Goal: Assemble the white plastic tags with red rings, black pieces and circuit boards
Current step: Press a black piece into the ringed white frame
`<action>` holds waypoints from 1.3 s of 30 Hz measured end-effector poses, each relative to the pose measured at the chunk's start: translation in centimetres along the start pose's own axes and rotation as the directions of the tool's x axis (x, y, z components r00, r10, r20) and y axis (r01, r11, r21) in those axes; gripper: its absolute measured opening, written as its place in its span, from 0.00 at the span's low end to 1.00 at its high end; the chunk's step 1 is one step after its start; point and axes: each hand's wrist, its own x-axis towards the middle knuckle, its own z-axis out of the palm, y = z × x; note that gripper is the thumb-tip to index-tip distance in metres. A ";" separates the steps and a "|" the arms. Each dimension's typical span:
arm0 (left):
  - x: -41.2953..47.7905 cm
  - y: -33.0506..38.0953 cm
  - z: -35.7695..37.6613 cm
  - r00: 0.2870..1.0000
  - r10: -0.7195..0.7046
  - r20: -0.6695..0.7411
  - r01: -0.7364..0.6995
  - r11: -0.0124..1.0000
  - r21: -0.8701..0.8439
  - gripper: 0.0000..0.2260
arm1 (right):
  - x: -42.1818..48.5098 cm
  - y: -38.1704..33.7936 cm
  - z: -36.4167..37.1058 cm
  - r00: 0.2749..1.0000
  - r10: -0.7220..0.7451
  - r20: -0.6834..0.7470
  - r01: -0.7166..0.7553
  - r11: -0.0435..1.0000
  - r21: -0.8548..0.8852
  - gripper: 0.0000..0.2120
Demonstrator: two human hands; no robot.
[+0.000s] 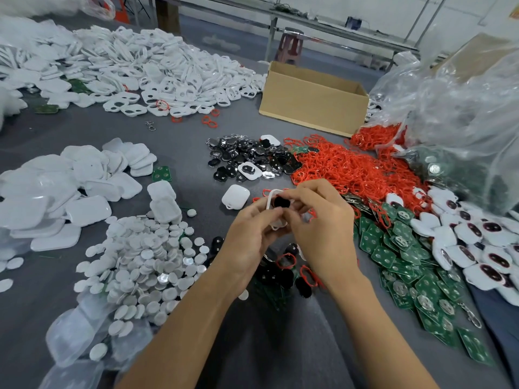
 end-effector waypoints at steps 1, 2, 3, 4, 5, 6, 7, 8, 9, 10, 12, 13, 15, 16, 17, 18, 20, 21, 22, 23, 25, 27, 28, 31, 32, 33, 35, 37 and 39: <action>0.0 -0.1 -0.1 1.000 0.011 -0.001 -0.011 0.999 0.030 0.11 | 0.0 0.1 0.0 1.000 -0.006 -0.009 0.006 1.000 -0.008 0.14; 0.1 -0.3 -0.1 1.000 0.025 -0.003 -0.025 0.998 0.065 0.11 | -0.1 0.1 0.0 1.000 -0.008 -0.006 0.008 1.000 -0.014 0.14; 0.1 -0.4 -0.2 0.999 0.038 -0.006 -0.038 0.994 0.099 0.11 | -0.1 0.1 -0.1 1.000 -0.001 0.005 0.001 1.000 -0.022 0.14; 0.2 -0.5 -0.2 0.999 0.050 -0.010 -0.048 0.990 0.133 0.11 | -0.2 0.1 -0.1 1.000 0.018 0.015 -0.017 0.999 -0.031 0.14; 0.2 -0.5 -0.2 0.998 0.060 -0.012 -0.057 0.985 0.163 0.11 | -0.2 0.0 -0.1 0.999 0.049 0.021 -0.048 0.998 -0.036 0.14; 0.2 -0.6 -0.1 0.997 0.069 -0.015 -0.065 0.979 0.192 0.11 | -0.2 -0.1 -0.1 0.996 0.083 0.024 -0.082 0.996 -0.036 0.13; 0.1 -0.6 -0.1 0.997 0.078 -0.021 -0.071 0.973 0.218 0.12 | -0.1 -0.1 -0.1 0.994 0.105 0.027 -0.104 0.994 -0.031 0.12; 0.1 -0.5 -0.1 0.996 0.084 -0.032 -0.074 0.968 0.240 0.12 | -0.1 -0.2 -0.1 0.994 0.106 0.029 -0.106 0.994 -0.025 0.11; 0.1 -0.5 -0.1 0.995 0.089 -0.046 -0.075 0.965 0.251 0.12 | -0.1 -0.2 -0.1 0.995 0.090 0.034 -0.089 0.996 -0.020 0.10; 0.0 -0.6 -0.1 0.994 0.092 -0.058 -0.074 0.965 0.252 0.12 | -0.1 -0.2 -0.2 0.997 0.064 0.041 -0.063 0.998 -0.017 0.10; 0.0 -0.5 -0.1 0.993 0.088 -0.075 -0.067 0.967 0.247 0.13 | 0.0 -0.1 -0.3 0.998 0.012 0.062 -0.012 1.000 -0.008 0.10; 0.0 -0.6 -0.1 0.992 0.088 -0.086 -0.064 0.966 0.249 0.13 | 0.1 -0.1 -0.3 0.997 0.001 0.076 -0.002 1.000 0.007 0.11; 0.1 -0.7 -0.3 0.987 0.101 -0.124 -0.066 0.962 0.264 0.13 | 0.3 -0.3 -0.5 0.994 0.017 0.108 -0.023 0.998 0.056 0.13; 0.2 -0.7 -0.4 0.983 0.114 -0.147 -0.072 0.961 0.268 0.14 | 0.4 -0.4 -0.5 0.992 0.039 0.119 -0.050 0.994 0.095 0.14; 0.2 -0.7 -0.5 0.977 0.129 -0.167 -0.081 0.960 0.269 0.14 | 0.5 -0.4 -0.6 0.989 0.080 0.127 -0.098 0.984 0.147 0.14; 0.3 -0.7 -0.6 0.972 0.143 -0.188 -0.090 0.959 0.267 0.14 | 0.6 -0.5 -0.7 0.980 0.140 0.140 -0.166 0.965 0.201 0.14; 0.2 -0.6 -0.6 0.956 0.194 -0.219 -0.121 0.944 0.306 0.13 | 0.7 -0.6 -0.9 0.954 0.242 0.174 -0.282 0.925 0.257 0.15; 0.1 -0.6 -0.7 0.942 0.249 -0.225 -0.153 0.915 0.374 0.13 | 0.7 -0.7 -0.9 0.946 0.266 0.185 -0.307 0.918 0.251 0.14; 0.1 -0.6 -0.8 0.919 0.328 -0.220 -0.193 0.858 0.475 0.12 | 0.7 -0.8 -0.9 0.942 0.275 0.191 -0.316 0.921 0.229 0.13; 0.1 -0.6 -0.8 0.885 0.419 -0.202 -0.234 0.777 0.585 0.12 | 0.8 -1.1 -0.9 0.943 0.271 0.193 -0.308 0.930 0.199 0.11; -0.1 -0.4 -0.6 0.818 0.555 -0.155 -0.284 0.622 0.729 0.11 | 0.7 -1.9 -0.7 0.955 0.221 0.199 -0.252 0.956 0.148 0.07; -0.4 -0.4 -0.3 0.764 0.630 -0.141 -0.322 0.561 0.763 0.09 | 0.4 -2.5 -0.3 0.955 0.209 0.209 -0.239 0.962 0.132 0.12; -0.5 -0.4 -0.3 0.741 0.656 -0.144 -0.329 0.541 0.774 0.08 | 0.3 -2.9 -0.1 0.948 0.233 0.216 -0.269 0.951 0.153 0.15; -0.8 -0.7 -0.7 0.731 0.676 -0.093 -0.328 0.468 0.821 0.10 | 0.0 -3.9 0.1 0.925 0.315 0.211 -0.368 0.883 0.293 0.14; -0.8 -0.7 -0.8 0.741 0.669 -0.059 -0.333 0.443 0.832 0.12 | 0.0 -4.0 0.2 0.912 0.354 0.205 -0.406 0.843 0.353 0.09; -0.8 -0.7 -0.8 0.760 0.649 -0.027 -0.349 0.443 0.826 0.14 | 0.0 -4.0 0.3 0.895 0.400 0.199 -0.447 0.794 0.412 0.06; -0.9 -0.8 -0.6 0.809 0.588 0.009 -0.380 0.510 0.771 0.21 | 0.1 -3.4 0.2 0.861 0.476 0.177 -0.498 0.725 0.476 0.05; -0.8 -0.6 -0.3 0.855 0.518 -0.036 -0.383 0.677 0.629 0.23 | 0.4 -2.6 -0.1 0.834 0.520 0.186 -0.535 0.678 0.505 0.07; -0.5 -0.4 -0.4 0.888 0.441 -0.133 -0.347 0.830 0.436 0.17 | 0.6 -1.8 -0.6 0.804 0.531 0.268 -0.579 0.599 0.553 0.08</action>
